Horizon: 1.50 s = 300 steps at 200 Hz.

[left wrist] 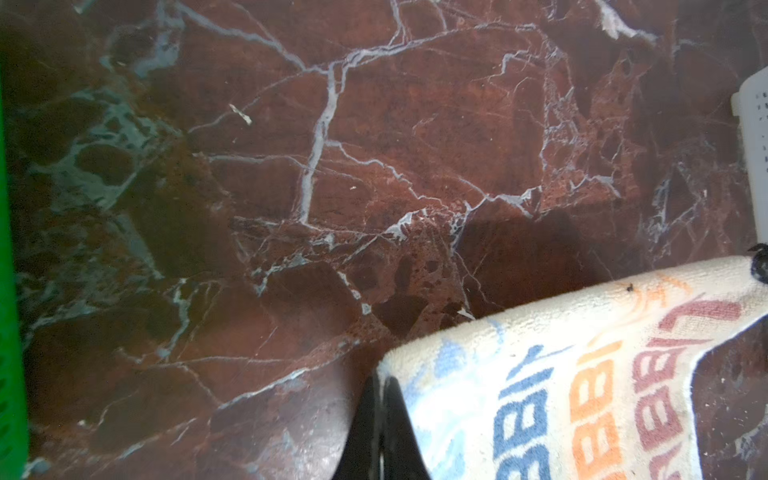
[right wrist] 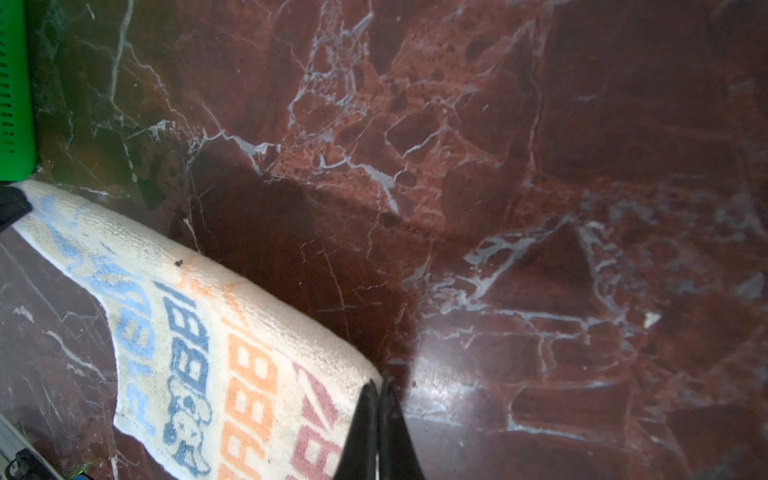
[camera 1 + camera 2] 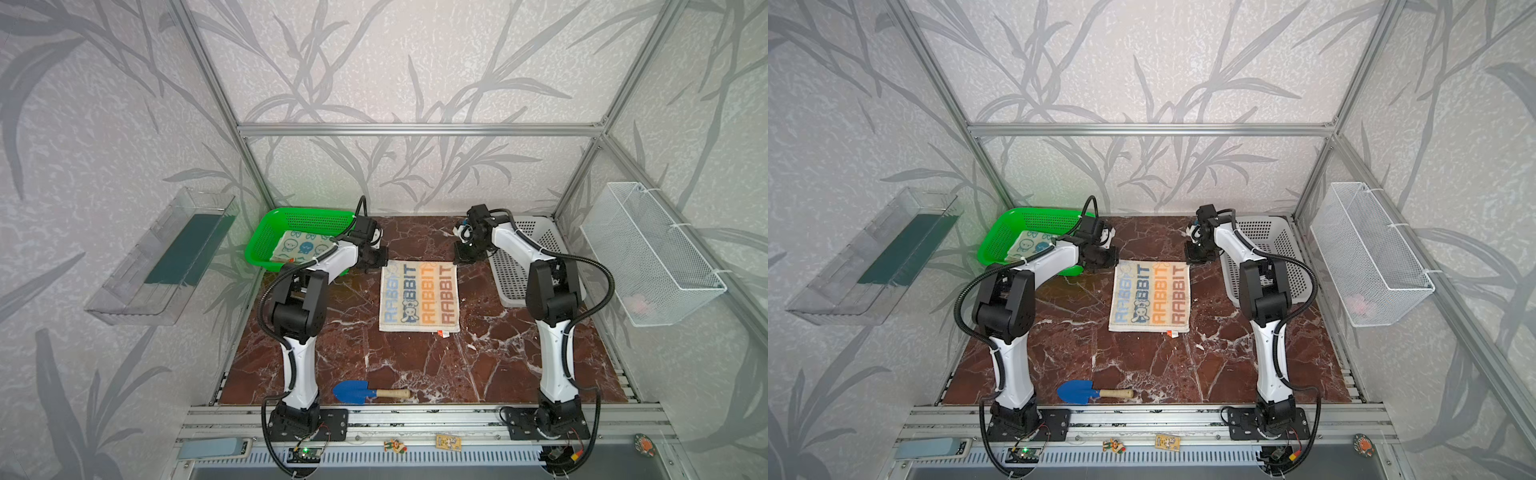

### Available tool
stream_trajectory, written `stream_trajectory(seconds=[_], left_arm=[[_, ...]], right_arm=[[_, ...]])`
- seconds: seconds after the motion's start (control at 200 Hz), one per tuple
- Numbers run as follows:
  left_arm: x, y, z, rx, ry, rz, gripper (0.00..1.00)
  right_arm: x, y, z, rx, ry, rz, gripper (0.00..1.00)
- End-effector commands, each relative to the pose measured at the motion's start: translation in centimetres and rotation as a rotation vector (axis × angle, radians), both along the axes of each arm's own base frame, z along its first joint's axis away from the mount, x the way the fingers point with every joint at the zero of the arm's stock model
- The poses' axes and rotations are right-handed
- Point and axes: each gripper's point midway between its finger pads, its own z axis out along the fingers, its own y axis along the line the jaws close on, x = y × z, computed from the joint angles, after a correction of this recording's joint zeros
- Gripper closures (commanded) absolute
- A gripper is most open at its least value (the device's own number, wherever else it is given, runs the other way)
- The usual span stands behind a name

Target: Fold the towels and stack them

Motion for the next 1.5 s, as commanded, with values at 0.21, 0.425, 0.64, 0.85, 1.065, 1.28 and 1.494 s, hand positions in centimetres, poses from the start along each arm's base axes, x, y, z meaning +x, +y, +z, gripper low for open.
stream_trajectory(seconds=[0.21, 0.425, 0.64, 0.85, 1.065, 1.28, 1.494], left_arm=[[-2.7, 1.3, 3.8, -0.045, -0.092, 0.059, 1.0], [-7.0, 2.0, 2.7, -0.079, -0.08, 0.125, 1.0], [-12.3, 2.5, -1.2, -0.046, 0.009, 0.167, 1.0], [-15.6, 2.1, -6.1, -0.033, 0.113, 0.169, 1.0], [-13.9, 2.1, -7.3, -0.002, 0.137, 0.194, 1.0], [-9.4, 2.0, -5.9, 0.026, 0.12, 0.199, 1.0], [-7.4, 2.3, -1.9, 0.044, 0.051, 0.203, 1.0]], right_arm=[[-3.5, -0.2, 4.0, 0.076, -0.031, -0.038, 1.0], [-8.0, 0.6, 3.1, 0.133, 0.012, -0.055, 1.0], [-13.0, 0.4, -1.1, 0.156, 0.091, -0.081, 1.0], [-15.1, 0.4, -4.6, 0.155, 0.168, -0.094, 1.0], [-13.6, 1.1, -5.8, 0.168, 0.197, -0.126, 1.0], [-9.8, 1.1, -5.3, 0.178, 0.192, -0.165, 1.0], [-8.0, 1.2, -1.1, 0.215, 0.116, -0.156, 1.0]])
